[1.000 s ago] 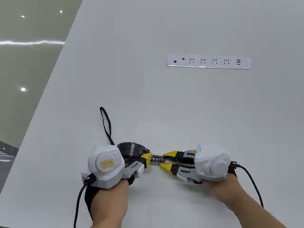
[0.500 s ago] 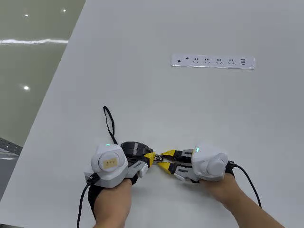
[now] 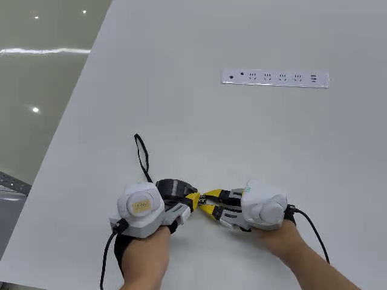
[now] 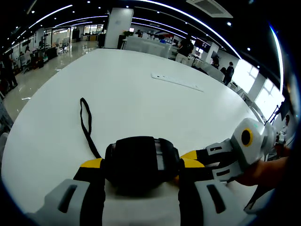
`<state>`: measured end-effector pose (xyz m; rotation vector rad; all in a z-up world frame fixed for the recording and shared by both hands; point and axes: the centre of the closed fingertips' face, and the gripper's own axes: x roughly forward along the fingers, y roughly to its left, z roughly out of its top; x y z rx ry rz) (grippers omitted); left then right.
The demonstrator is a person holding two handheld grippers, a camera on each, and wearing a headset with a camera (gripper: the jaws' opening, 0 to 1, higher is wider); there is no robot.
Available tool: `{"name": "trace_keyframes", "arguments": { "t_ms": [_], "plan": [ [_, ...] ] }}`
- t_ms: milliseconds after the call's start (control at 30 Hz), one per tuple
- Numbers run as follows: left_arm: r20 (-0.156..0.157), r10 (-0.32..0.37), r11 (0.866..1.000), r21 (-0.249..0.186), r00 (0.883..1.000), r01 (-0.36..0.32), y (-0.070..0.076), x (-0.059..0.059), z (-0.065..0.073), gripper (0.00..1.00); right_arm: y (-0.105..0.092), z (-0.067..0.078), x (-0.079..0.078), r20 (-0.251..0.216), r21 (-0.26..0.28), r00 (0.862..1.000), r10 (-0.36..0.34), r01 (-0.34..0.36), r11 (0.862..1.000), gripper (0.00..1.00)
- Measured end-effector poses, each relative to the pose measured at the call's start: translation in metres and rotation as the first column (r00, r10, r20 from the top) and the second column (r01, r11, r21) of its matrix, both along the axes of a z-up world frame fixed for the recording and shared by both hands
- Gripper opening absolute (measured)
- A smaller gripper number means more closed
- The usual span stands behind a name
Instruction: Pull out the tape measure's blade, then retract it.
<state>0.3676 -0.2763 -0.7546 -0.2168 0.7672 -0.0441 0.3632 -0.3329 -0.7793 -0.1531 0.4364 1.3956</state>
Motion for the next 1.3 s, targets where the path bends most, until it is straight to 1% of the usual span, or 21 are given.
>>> {"name": "trace_keyframes", "arguments": {
  "t_ms": [200,233,267,533,633,767,900,1033,1300],
  "plan": [
    [0.003,0.004,1.0,-0.007,1.0,-0.004,0.0,0.0002,0.0005,0.6,0.0057,0.0002,-0.0002,0.006,-0.002,1.0,0.004,-0.004,1.0,0.11],
    [0.002,0.001,1.0,-0.004,1.0,-0.001,-0.0001,0.0001,0.0005,0.6,0.0046,0.0001,0.0002,0.01,-0.004,1.0,0.008,-0.008,1.0,0.11],
    [0.002,0.003,1.0,-0.007,1.0,-0.003,-0.0002,0.0003,0.0005,0.6,0.0039,0.0003,0.0003,0.001,0.0,1.0,0.005,-0.005,1.0,0.11],
    [0.005,0.001,1.0,-0.007,1.0,-0.001,0.0,0.0003,0.0002,0.6,0.0038,0.0006,0.0002,0.006,-0.001,1.0,0.01,-0.01,1.0,0.11],
    [0.005,0.0,1.0,-0.007,1.0,0.0,0.0,0.0003,0.0001,0.6,0.004,0.0009,0.0003,0.018,-0.003,1.0,0.019,-0.019,1.0,0.12],
    [0.004,-0.008,1.0,-0.003,1.0,0.008,-0.0004,0.0,-0.0005,0.6,0.0049,0.0008,-0.0004,0.04,-0.016,0.998,0.056,-0.055,0.998,0.12],
    [0.002,-0.01,1.0,-0.002,1.0,0.01,-0.0004,-0.0003,-0.0011,0.6,0.006,0.0002,-0.0004,0.049,-0.03,0.995,0.088,-0.086,0.996,0.11],
    [0.005,-0.012,1.0,0.002,1.0,0.012,-0.0005,-0.0004,-0.001,0.6,0.0067,-0.0004,-0.002,0.084,-0.057,0.988,0.133,-0.128,0.99,0.11],
    [0.006,-0.006,1.0,0.0,1.0,0.006,-0.0002,-0.0003,-0.0008,0.6,0.0081,0.0001,-0.0019,0.091,-0.075,0.981,0.169,-0.162,0.984,0.12]
  ]
}}
